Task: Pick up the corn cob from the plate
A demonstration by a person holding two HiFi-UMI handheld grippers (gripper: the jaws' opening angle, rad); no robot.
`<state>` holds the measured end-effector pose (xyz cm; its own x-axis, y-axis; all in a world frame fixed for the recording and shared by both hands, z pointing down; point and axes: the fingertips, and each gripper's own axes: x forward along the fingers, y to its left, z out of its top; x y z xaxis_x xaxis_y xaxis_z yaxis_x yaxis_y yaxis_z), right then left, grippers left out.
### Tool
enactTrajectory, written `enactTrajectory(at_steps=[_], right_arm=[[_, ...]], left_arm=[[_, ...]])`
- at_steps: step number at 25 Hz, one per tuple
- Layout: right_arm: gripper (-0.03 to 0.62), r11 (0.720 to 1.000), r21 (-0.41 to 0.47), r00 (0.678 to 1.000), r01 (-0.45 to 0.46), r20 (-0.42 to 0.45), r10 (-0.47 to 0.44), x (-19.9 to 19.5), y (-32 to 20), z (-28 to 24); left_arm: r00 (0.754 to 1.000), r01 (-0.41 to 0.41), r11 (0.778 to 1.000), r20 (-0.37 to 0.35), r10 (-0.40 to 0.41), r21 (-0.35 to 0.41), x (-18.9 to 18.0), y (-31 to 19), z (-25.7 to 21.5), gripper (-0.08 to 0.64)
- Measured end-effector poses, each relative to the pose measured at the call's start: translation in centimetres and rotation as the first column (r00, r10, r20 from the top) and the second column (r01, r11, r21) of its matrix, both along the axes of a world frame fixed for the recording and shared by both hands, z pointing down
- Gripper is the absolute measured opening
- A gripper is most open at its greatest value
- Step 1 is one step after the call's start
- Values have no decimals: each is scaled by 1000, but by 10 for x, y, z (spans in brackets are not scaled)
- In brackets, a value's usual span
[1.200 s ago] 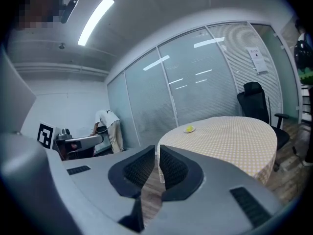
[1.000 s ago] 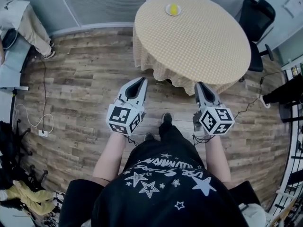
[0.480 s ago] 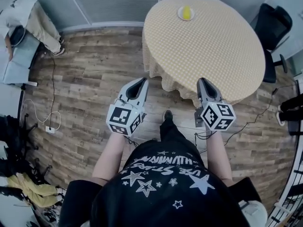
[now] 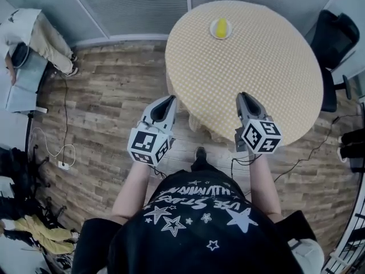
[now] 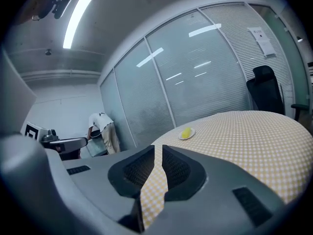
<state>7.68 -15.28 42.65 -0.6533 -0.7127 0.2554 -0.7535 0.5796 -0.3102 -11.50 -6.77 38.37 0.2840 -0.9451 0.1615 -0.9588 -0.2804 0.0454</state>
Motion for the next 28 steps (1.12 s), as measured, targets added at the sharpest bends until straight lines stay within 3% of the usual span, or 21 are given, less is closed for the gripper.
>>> enactTrajectory(at_steps=[5, 11, 18, 23, 28], right_arm=[[48, 1000, -15, 1000, 2, 20, -2, 8, -35, 6], [48, 999, -26, 999, 29, 41, -27, 9, -57, 9], [48, 998, -35, 998, 42, 55, -40, 3, -69, 13], [57, 998, -53, 999, 19, 41, -17, -2, -79, 22], [110, 996, -90, 999, -25, 28, 27, -9, -103, 32]], left_arm=[[1000, 11, 1000, 4, -10, -13, 6, -32, 3, 11], [999, 37, 999, 14, -38, 22, 5, -57, -11, 11], [1000, 22, 1000, 5, -22, -11, 6, -74, -1, 12], [999, -37, 999, -4, 37, -29, 6, -101, 12, 12], [993, -121, 992, -15, 121, -33, 6, -145, 18, 12]])
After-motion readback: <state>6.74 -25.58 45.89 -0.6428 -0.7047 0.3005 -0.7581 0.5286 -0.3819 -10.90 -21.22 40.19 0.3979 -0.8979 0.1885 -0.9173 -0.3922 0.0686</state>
